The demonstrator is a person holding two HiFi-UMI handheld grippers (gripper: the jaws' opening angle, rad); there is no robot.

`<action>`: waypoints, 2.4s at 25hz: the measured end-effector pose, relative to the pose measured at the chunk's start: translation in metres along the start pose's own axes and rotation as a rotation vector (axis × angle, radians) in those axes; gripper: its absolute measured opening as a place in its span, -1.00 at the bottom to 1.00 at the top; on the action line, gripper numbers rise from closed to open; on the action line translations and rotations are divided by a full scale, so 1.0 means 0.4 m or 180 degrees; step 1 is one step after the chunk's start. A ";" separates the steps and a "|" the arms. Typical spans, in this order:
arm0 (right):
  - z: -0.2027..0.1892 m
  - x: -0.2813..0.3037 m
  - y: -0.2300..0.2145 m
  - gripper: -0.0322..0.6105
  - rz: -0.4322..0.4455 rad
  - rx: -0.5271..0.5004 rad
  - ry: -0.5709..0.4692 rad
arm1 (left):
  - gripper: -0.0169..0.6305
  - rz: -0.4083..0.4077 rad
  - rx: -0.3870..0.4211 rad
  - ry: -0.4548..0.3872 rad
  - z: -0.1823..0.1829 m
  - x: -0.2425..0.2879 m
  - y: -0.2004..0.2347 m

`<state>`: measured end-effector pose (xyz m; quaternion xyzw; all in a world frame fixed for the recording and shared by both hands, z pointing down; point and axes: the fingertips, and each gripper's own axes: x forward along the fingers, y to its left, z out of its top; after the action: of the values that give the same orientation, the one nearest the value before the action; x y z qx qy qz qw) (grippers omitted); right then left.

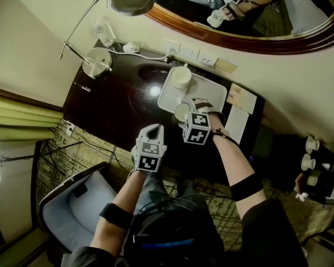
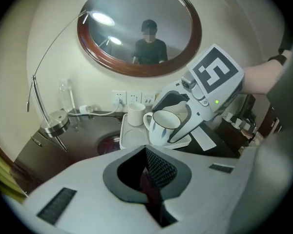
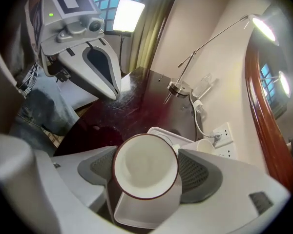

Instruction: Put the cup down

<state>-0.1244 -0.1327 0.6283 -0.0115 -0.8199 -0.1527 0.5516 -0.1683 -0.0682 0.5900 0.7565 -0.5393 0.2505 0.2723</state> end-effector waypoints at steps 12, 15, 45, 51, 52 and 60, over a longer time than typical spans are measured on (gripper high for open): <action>0.077 0.145 -0.132 0.37 0.0068 0.0031 -0.0006 | -0.95 -0.0022 -0.0019 -0.0036 0.058 0.064 0.152; 0.080 0.169 -0.142 0.37 0.0087 0.0011 0.0015 | -0.95 -0.0004 -0.0029 -0.0032 0.055 0.069 0.179; 0.060 0.129 -0.153 0.51 -0.0031 0.0087 0.0051 | -0.95 0.0058 -0.0119 -0.0051 0.034 0.019 0.197; 0.060 -0.005 -0.104 0.33 -0.0073 0.0416 -0.0181 | -0.95 0.0087 -0.0063 -0.0135 0.056 -0.046 0.160; 0.054 -0.028 -0.093 0.31 -0.0096 0.0485 -0.0221 | -0.95 0.0090 -0.0036 -0.0144 0.059 -0.057 0.149; -0.050 -0.195 -0.025 -0.34 -0.0518 0.0980 -0.0390 | -0.95 0.0081 0.0112 -0.0303 0.087 -0.122 0.051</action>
<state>-0.0776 -0.1358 0.5621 0.1303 -0.8639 -0.0685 0.4816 -0.1989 -0.0643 0.5347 0.7653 -0.5567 0.2271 0.2299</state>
